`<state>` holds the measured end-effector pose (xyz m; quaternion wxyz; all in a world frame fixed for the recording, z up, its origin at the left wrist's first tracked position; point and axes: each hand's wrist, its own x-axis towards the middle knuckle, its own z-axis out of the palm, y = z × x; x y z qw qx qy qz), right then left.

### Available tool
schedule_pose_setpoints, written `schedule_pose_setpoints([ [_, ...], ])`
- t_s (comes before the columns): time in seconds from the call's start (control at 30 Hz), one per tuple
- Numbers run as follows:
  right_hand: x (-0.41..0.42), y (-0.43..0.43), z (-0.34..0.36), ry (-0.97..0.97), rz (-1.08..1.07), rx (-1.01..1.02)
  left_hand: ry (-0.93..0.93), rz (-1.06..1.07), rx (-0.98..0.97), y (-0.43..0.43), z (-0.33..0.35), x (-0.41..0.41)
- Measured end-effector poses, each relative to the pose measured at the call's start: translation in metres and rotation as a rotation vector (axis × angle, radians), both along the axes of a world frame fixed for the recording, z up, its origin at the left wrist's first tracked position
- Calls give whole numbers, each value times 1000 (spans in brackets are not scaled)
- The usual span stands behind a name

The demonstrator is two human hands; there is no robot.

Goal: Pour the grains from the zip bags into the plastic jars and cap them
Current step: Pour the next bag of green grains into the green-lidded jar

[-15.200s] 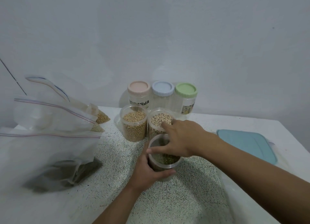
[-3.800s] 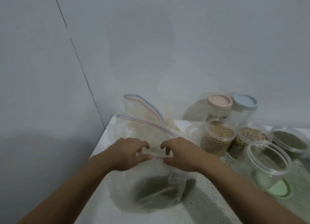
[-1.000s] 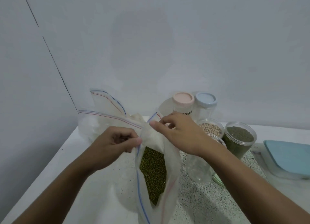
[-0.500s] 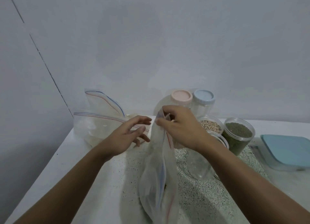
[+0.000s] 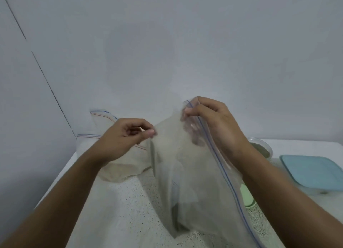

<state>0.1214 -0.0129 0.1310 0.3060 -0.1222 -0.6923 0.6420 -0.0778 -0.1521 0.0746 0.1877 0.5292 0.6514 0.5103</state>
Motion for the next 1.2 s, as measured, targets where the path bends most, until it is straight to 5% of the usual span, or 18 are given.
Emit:
schedule_pose_setpoints([
  [0.27, 7, 14, 1, 5, 9, 49, 160, 96, 23, -2, 7, 6],
  [0.57, 21, 37, -10, -94, 180, 174, 442, 58, -332, -8, -34, -30],
  [0.73, 24, 40, -12, 32, 159, 126, 299, 19, -220, -13, -26, -30],
  [1.1, 24, 37, -22, 63, 156, 24, -381, 147, -9, -44, -66, -32],
  [1.2, 22, 36, -23, 90, 159, -23, -255, 78, -100, -37, -63, -20],
])
